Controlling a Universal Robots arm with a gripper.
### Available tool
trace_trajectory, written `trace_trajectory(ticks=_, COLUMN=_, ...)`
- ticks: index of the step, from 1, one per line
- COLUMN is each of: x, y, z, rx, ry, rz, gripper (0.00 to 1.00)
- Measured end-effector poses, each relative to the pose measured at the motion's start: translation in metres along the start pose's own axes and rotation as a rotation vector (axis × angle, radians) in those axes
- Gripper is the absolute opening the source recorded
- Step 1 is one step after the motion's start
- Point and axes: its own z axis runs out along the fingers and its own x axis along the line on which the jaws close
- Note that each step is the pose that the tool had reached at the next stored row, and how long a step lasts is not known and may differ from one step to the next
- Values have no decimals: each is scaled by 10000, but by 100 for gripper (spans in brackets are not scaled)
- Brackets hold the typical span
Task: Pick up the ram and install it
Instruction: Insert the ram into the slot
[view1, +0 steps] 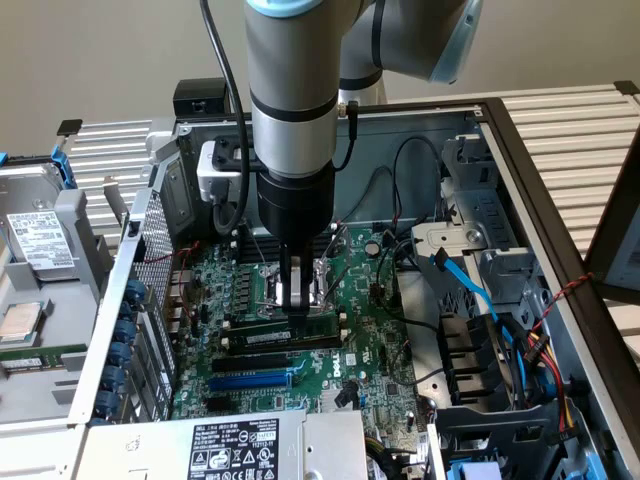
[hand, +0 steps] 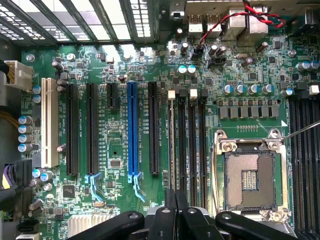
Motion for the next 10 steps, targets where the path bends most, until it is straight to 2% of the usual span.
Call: trace_trajectory(ticks=10, x=1, y=1, z=-17, rx=-10, ry=-5, rz=0, gripper=12)
